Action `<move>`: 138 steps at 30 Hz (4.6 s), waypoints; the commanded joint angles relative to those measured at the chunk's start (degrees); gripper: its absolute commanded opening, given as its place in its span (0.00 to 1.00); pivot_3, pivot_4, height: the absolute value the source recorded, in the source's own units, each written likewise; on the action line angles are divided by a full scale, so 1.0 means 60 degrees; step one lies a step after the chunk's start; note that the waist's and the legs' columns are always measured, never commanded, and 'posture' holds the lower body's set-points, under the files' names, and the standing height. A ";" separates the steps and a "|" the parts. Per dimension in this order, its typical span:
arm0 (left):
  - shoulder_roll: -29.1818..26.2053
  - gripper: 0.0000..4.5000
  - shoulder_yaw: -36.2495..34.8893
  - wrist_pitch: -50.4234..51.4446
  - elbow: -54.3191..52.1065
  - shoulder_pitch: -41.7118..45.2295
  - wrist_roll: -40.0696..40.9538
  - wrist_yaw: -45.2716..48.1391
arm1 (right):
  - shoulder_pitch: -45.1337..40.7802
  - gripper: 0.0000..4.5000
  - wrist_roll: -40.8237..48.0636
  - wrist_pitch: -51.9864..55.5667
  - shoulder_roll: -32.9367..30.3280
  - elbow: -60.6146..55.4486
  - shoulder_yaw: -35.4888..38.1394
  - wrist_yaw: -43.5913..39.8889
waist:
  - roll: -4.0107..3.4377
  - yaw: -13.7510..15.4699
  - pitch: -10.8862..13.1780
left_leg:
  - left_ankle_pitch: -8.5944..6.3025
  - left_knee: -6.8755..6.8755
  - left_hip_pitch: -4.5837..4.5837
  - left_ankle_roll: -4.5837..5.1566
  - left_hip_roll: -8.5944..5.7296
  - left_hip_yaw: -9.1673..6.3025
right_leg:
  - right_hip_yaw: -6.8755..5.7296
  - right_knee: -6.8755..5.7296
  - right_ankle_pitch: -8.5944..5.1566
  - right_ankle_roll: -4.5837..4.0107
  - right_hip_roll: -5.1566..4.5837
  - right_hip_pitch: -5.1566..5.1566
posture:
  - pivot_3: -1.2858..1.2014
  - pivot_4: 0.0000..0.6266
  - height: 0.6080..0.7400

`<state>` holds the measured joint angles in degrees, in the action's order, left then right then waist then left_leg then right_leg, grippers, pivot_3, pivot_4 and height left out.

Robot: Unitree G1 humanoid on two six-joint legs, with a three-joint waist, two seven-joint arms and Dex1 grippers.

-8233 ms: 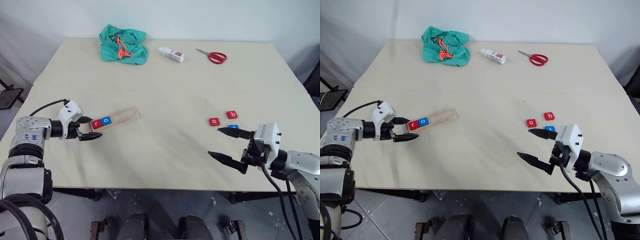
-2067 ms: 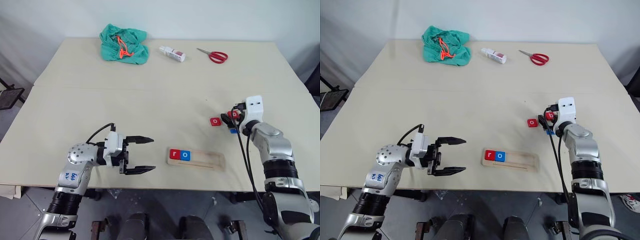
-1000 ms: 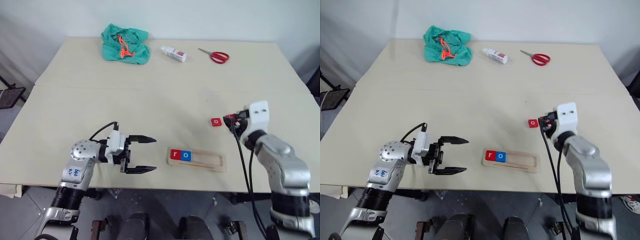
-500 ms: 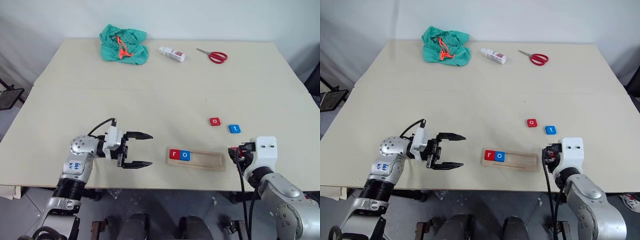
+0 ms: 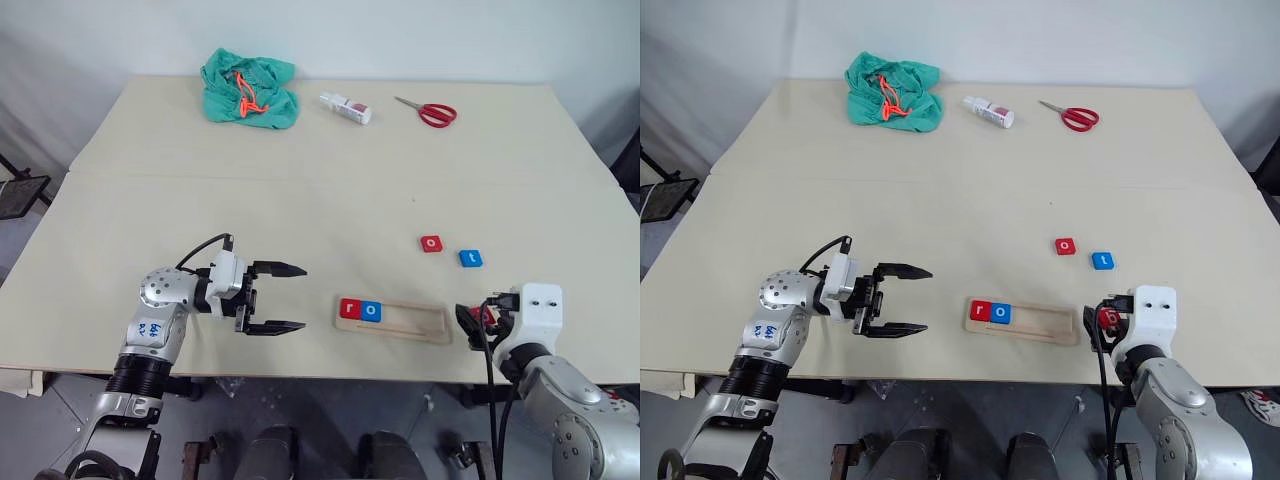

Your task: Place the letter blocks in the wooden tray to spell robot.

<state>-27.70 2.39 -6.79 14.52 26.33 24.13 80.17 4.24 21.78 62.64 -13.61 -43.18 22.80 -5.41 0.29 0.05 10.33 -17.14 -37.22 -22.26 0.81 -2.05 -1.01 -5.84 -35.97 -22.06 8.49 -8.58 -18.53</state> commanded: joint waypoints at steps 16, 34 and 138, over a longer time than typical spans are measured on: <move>-0.0007 1.00 -0.0095 -0.0131 -0.0054 -0.0013 0.0055 0.0023 | 0.1078 1.00 0.0293 -0.5130 -0.6862 0.3447 0.0127 -0.8134 | 0.0009 0.0027 0.0005 | 0.0000 -0.0015 0.0001 0.0008 0.0000 0.0015 | -0.0010 0.0020 0.0000 0.0000 -0.0002 0.0023 | 0.52 0.24 1.00; -0.0570 1.00 -0.0459 0.0332 -0.1662 -0.1331 0.0234 -0.0580 | -0.3966 1.00 -0.2310 -1.2050 -0.7809 1.0684 -0.3903 -1.2469 | 0.0011 0.0015 0.0007 | 0.0002 -0.0028 -0.0017 0.0013 0.0010 0.0003 | -0.0036 0.0041 0.0000 0.0000 -0.0005 0.0027 | 0.52 0.24 1.00; -0.0008 1.00 -0.0217 -0.0360 -0.0304 -0.0288 -0.0076 -0.0698 | -0.4043 0.00 -0.0850 -0.2984 -0.6512 0.3662 -0.5338 -0.8973 | -0.0004 0.0209 0.0019 | -0.0002 -0.0049 -0.0028 0.0005 0.0011 -0.0002 | -0.0036 0.0032 0.0000 0.0000 0.0000 0.0017 | 0.52 0.24 1.00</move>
<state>-27.27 1.59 -8.53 14.28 25.06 23.43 75.89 -19.39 16.50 45.05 -53.06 -20.98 -9.03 -59.11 0.27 1.31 10.44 -17.15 -37.50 -22.43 0.84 -1.99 -1.02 -6.06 -35.78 -22.05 8.49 -8.58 -18.43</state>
